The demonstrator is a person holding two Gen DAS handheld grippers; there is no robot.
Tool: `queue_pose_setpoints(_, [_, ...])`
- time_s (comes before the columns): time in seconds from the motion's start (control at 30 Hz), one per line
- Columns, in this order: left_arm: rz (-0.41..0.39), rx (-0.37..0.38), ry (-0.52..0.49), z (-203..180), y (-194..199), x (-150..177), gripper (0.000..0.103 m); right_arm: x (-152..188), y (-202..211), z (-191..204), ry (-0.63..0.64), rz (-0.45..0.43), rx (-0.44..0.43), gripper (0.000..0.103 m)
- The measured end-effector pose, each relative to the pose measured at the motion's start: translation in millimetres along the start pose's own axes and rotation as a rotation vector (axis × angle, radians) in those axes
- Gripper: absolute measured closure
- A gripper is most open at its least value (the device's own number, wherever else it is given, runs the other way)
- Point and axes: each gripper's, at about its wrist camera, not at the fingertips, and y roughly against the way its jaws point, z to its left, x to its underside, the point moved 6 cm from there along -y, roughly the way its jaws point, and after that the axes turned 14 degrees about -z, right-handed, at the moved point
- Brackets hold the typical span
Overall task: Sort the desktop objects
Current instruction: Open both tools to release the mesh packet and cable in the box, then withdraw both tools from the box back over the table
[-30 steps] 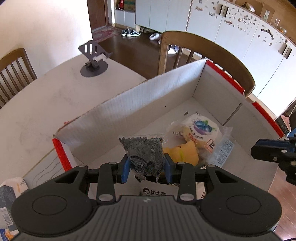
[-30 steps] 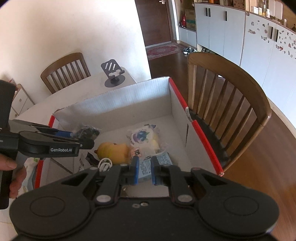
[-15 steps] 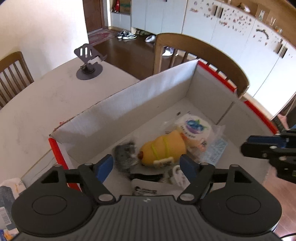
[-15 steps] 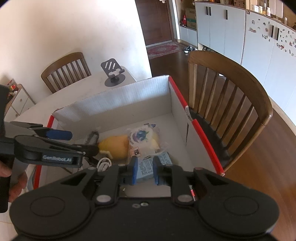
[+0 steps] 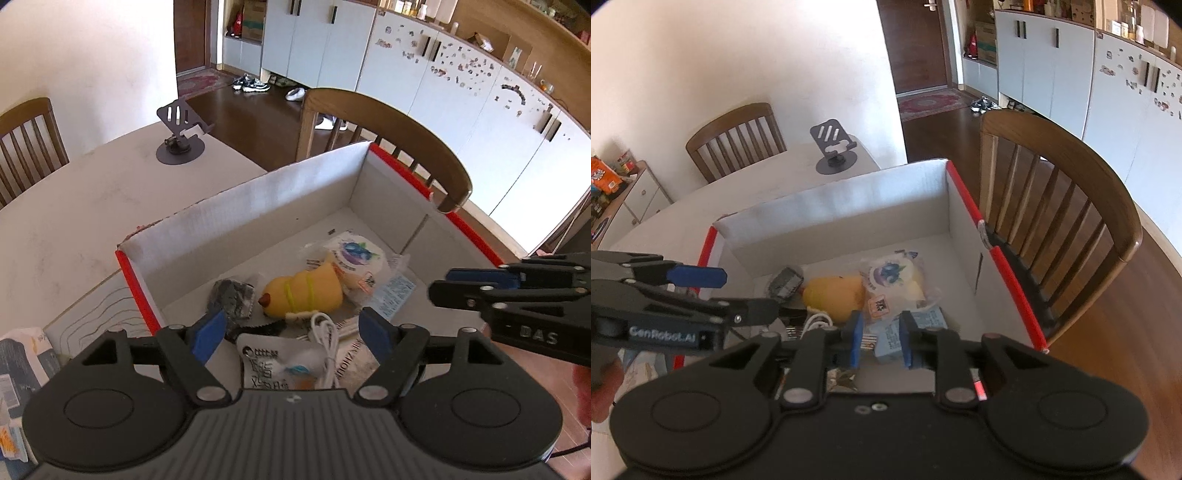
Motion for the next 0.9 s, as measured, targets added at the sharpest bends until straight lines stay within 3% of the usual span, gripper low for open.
queue_pose_setpoints(0.4, [-0.037,0.019,0.011,-3.4,27.4,2.1,0.024,2.1,7.4,18.5,0.028,0.001,-0.021,0.077])
queue_pose_setpoints(0.5, [-0.045,0.021,0.018,-1.3,33.1,3.6,0.018,3.4,11.3,20.9,0.026,-0.005,-0.015,0.072])
queue_pose_setpoints(0.8, [-0.062,0.048,0.026,4.8,50.9,10.3,0.018,6.2,24.5,27.7,0.010,-0.031,0.009,0.042])
queue_pose_setpoints(0.9, [-0.071,0.038,0.029,9.1,58.3,13.9,0.009,7.2,28.1,29.9,0.003,-0.038,0.022,0.036])
